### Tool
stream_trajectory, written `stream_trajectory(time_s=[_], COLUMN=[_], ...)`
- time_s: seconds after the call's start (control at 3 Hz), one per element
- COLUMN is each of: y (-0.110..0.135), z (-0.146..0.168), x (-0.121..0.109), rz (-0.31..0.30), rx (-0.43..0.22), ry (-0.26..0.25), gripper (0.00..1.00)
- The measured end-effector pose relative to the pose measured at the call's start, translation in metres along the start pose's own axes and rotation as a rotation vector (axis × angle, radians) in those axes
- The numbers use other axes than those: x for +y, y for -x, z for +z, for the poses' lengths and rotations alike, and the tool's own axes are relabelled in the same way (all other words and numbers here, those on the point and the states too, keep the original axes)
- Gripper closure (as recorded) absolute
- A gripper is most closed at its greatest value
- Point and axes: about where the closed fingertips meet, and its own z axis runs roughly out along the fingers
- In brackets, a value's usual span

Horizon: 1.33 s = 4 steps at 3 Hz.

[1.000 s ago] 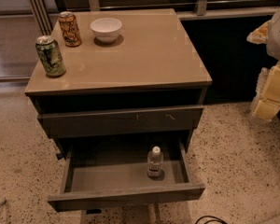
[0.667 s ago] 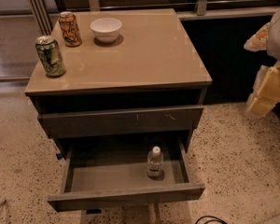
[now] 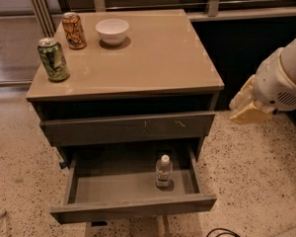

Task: Pick blue plastic bottle from middle drawer and place on counter

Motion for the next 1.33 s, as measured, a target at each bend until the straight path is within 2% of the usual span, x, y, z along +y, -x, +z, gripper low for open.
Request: stream_trajectory(time_s=[0.33, 0.67, 1.0, 1.33], y=[0.001, 0.006, 0.004, -0.012], z=[0.066, 0.072, 0.074, 0.106], x=[0.005, -0.006, -0.003, 0.002], rz=[0.048, 0.056, 0.053, 0.054], rx=[-0.098, -0.123, -0.116, -0.105], ry=[0.03, -0.01, -0.003, -0.011], gripper=[0.88, 1.0, 1.0, 1.0])
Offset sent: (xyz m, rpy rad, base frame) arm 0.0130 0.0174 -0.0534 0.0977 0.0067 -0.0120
